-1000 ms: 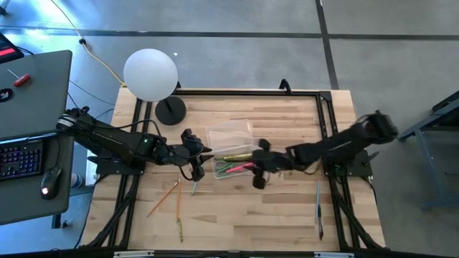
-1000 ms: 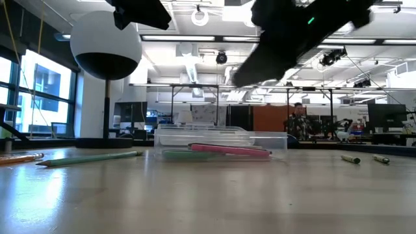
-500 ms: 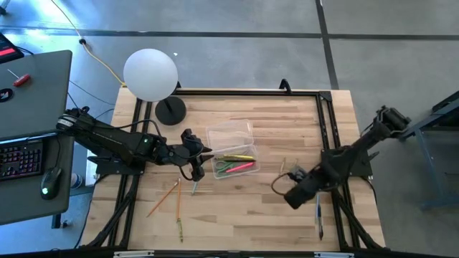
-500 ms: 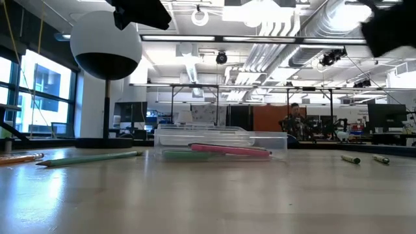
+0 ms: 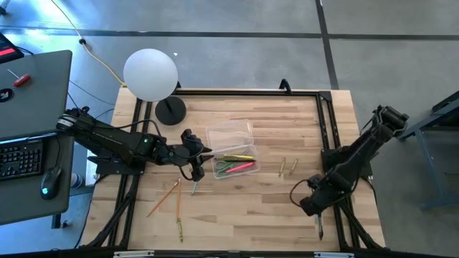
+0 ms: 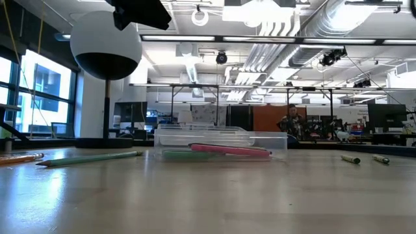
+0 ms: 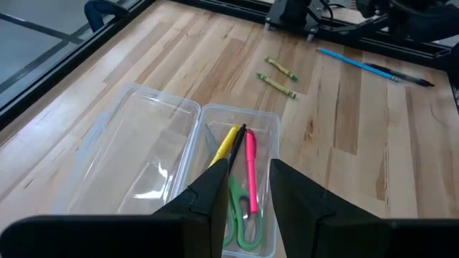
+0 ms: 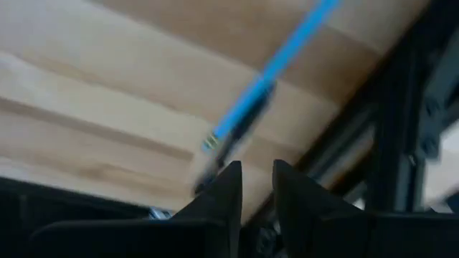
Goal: Pick & place school supplies into a supply box
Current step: Put the black pen into the transparent supply box
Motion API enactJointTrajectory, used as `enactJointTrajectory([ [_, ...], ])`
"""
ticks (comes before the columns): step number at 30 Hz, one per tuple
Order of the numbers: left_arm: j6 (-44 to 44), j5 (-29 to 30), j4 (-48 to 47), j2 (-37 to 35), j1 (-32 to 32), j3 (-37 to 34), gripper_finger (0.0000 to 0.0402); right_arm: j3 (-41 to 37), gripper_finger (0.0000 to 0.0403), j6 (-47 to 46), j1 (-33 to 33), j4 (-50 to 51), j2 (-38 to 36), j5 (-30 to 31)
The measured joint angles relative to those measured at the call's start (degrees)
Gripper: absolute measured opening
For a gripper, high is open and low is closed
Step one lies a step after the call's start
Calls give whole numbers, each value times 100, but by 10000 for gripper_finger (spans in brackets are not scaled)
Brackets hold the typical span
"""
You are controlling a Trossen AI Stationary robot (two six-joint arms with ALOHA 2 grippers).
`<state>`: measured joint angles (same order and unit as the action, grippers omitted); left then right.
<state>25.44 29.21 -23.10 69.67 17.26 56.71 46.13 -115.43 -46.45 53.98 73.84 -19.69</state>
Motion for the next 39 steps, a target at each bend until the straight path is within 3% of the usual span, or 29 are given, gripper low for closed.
enactJointTrajectory([
  [8,36,0,-84,0,0,0,136,-11,88,-285,-269,-417,82,-32],
  [18,36,19,-108,0,0,0,136,-17,125,-128,-280,-340,1052,39],
  [39,36,33,-107,0,0,0,136,-6,114,32,-309,-695,1906,-85],
])
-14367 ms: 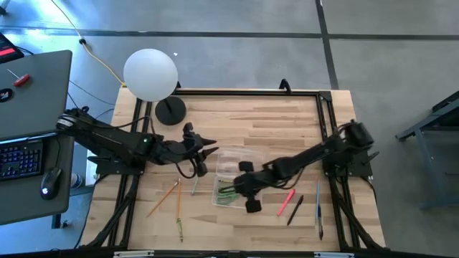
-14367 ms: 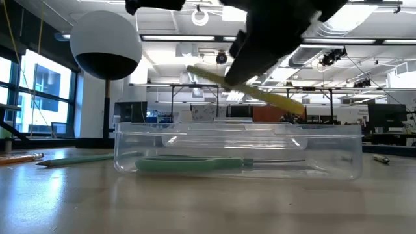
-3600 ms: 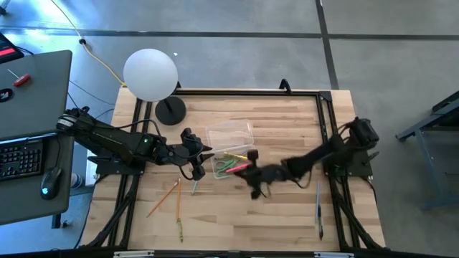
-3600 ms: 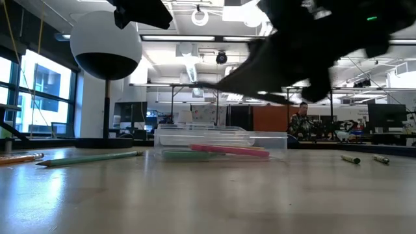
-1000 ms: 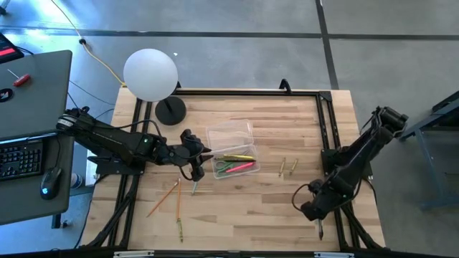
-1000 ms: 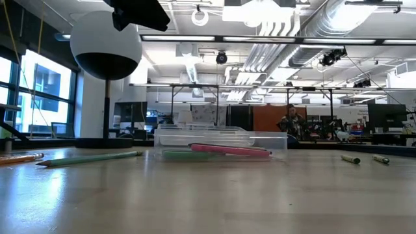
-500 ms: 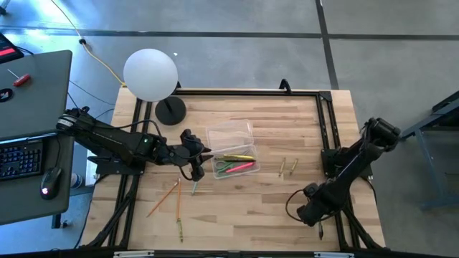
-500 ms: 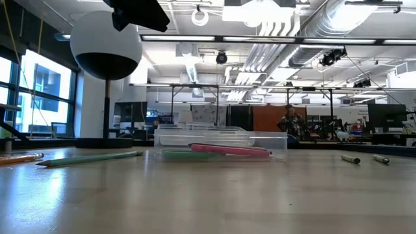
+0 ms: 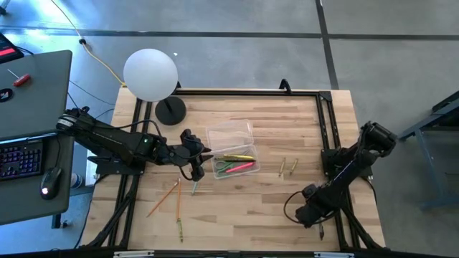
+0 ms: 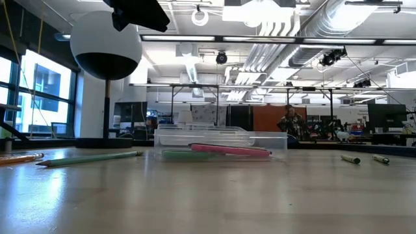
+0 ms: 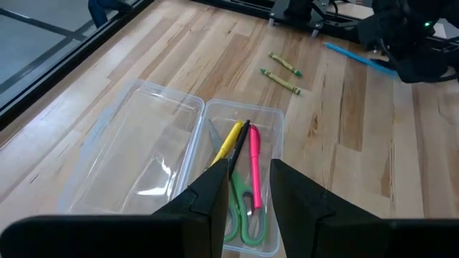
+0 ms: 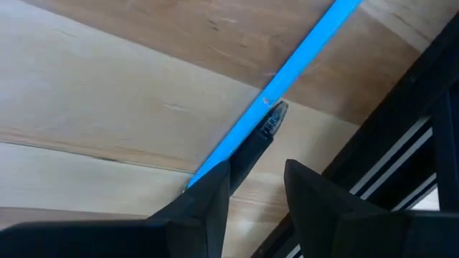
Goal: Pick & place school supplies into a supply box
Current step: Put the black pen into the transparent supply box
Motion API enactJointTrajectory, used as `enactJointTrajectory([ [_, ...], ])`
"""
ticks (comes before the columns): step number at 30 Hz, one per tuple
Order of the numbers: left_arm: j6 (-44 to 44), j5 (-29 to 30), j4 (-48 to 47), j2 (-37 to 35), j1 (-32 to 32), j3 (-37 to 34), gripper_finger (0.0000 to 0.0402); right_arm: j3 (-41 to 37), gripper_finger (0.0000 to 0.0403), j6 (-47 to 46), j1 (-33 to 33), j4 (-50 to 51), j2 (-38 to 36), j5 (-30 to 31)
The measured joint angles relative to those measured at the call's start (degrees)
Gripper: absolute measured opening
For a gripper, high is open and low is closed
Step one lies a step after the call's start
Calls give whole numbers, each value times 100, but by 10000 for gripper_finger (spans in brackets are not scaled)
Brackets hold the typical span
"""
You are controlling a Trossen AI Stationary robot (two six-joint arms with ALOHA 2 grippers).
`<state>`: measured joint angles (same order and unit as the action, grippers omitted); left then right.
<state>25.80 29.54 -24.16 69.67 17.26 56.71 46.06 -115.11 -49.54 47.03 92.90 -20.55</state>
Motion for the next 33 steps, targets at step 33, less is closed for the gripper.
enactJointTrajectory([
  [33,2,105,36,-1,0,0,136,918,27,1550,588,-772,-118,1519],
])
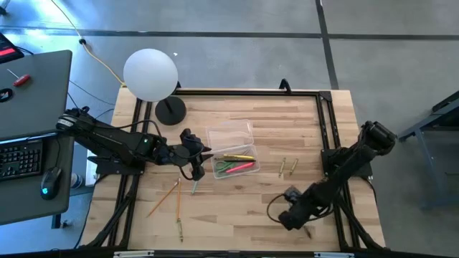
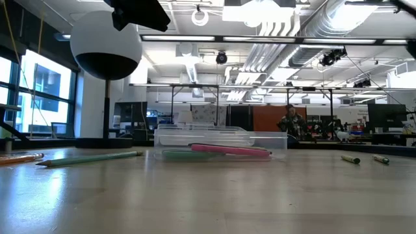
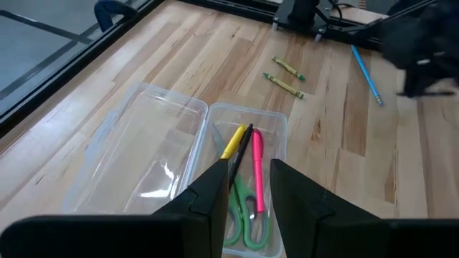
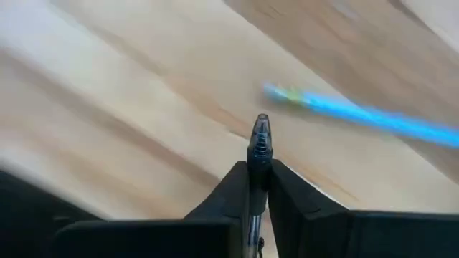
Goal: Pick & place school supplies into a supply box
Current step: Put the black pen into the transparent supply box
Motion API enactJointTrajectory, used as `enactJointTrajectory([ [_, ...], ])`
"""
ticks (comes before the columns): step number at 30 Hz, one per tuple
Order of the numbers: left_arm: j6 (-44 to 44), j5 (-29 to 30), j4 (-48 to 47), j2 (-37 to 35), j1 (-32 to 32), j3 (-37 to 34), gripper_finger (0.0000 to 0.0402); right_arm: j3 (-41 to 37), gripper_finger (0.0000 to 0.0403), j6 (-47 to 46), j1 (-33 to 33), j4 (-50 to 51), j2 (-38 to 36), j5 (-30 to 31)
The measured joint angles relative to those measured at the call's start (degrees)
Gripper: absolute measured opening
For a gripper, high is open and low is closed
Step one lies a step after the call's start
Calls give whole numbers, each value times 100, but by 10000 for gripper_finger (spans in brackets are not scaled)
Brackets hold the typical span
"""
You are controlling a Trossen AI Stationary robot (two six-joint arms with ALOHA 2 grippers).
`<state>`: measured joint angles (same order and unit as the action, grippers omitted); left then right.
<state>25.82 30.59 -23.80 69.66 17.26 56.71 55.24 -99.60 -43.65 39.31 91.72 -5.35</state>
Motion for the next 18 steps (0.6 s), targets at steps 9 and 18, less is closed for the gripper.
enactJointTrajectory([
  [9,0,109,16,1,0,0,136,499,17,3270,1260,-3,-289,3024],
  [18,0,131,16,-1,0,0,136,494,23,7429,3346,-2658,-194,3327],
])
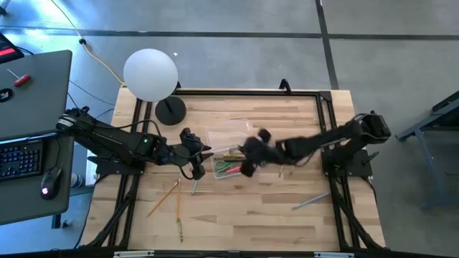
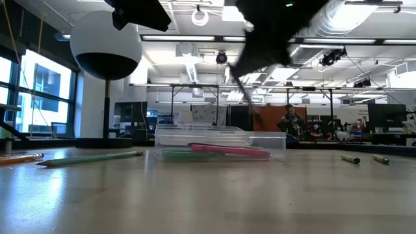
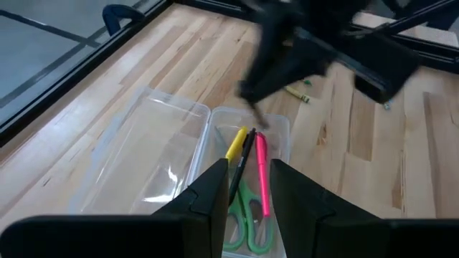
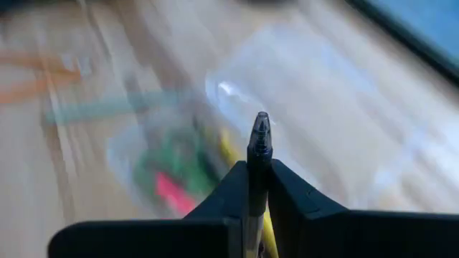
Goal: Pick & place school supplies into a supply box
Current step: Put the black pen into the transparent supply box, then put the blue pencil into the transparent supply box
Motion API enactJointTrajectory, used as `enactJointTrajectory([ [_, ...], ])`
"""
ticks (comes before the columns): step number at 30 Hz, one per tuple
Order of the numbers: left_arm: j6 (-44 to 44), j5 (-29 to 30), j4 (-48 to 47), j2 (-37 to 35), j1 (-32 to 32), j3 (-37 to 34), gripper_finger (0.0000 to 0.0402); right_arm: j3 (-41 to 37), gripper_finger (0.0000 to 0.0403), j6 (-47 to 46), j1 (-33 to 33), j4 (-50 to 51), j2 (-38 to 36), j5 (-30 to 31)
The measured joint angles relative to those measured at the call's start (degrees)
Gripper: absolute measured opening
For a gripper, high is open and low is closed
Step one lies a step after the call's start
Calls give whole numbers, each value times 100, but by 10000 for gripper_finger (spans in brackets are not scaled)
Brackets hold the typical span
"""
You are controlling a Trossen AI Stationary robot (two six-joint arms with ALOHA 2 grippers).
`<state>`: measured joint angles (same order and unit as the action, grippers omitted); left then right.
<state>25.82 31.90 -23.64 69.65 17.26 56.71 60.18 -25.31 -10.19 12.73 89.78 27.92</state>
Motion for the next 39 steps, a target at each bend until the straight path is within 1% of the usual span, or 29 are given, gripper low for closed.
enactJointTrajectory([
  [2,0,-17,0,0,0,0,136,-2,23,660,306,-351,0,-526],
  [4,0,-121,-5,0,0,0,136,-2,21,1069,492,-442,0,-902],
  [8,-2,-123,-10,0,0,0,136,-2,18,1694,648,-237,31,-922],
  [10,-34,-20,-11,0,0,0,136,-2,18,1914,655,-228,113,-955],
  [15,-440,557,-9,-2,0,0,136,7,17,2456,509,-440,626,-1561],
  [17,-485,713,-12,-2,-3,0,136,106,17,2749,402,-325,899,-1466],
  [21,-498,772,-13,-4,-4,0,136,649,17,3400,202,364,1415,-646],
  [23,-498,766,-10,-4,-4,0,136,990,17,3565,163,680,1664,-486],
  [25,-498,752,-27,-4,-4,0,136,1271,21,3590,157,829,1879,-610],
  [27,-498,750,-41,-4,-4,0,136,1497,29,3590,159,890,2031,-884],
  [30,-498,720,-55,-4,-4,0,136,1679,47,3590,165,874,2165,-1097],
  [32,-496,666,-55,-4,-4,0,136,1696,60,3588,165,888,2181,-1075],
  [39,-496,541,-54,-4,0,0,136,1703,101,3280,139,988,2163,-500],
])
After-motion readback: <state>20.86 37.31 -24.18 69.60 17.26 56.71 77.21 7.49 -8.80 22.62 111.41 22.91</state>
